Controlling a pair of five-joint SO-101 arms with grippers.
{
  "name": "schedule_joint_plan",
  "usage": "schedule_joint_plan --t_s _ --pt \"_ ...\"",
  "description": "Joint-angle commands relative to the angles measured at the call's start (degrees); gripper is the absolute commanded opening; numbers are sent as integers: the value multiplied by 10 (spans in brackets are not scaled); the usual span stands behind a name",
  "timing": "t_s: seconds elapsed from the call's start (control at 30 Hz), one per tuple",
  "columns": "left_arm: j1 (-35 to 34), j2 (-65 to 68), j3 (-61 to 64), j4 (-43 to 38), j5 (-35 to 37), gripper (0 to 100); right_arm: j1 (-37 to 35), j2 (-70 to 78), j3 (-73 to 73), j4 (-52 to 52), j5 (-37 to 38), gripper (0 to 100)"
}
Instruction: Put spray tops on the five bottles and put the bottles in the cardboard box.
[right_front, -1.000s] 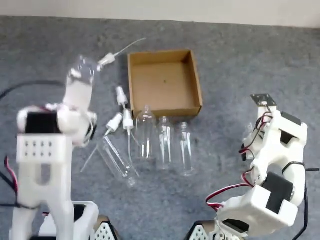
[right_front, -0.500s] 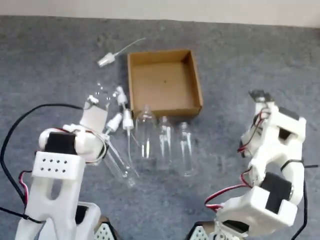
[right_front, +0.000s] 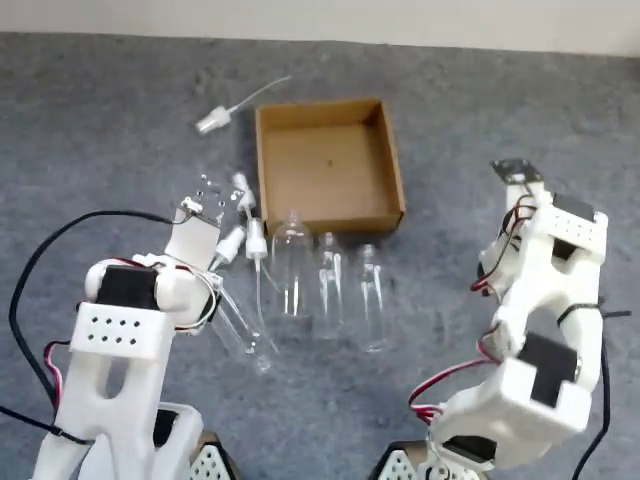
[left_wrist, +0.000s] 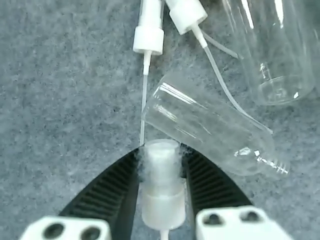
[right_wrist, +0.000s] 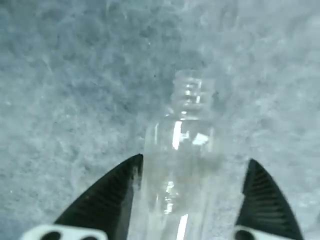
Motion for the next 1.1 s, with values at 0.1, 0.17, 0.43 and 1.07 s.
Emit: schedule_joint_plan --t_s 0.1,0.17,0.43,1.07 --pt "7 -11 0 -10 3 3 0 22 -34 -12 -4 173" --pt "9 -11 0 -10 3 3 0 13 -35 -12 -7 152" --pt "5 -12 -45 -21 6 3 -38 -138 -78 -6 -79 8" --pt "-53 -37 -456 59 158 3 -602 -538 134 -19 -239 3"
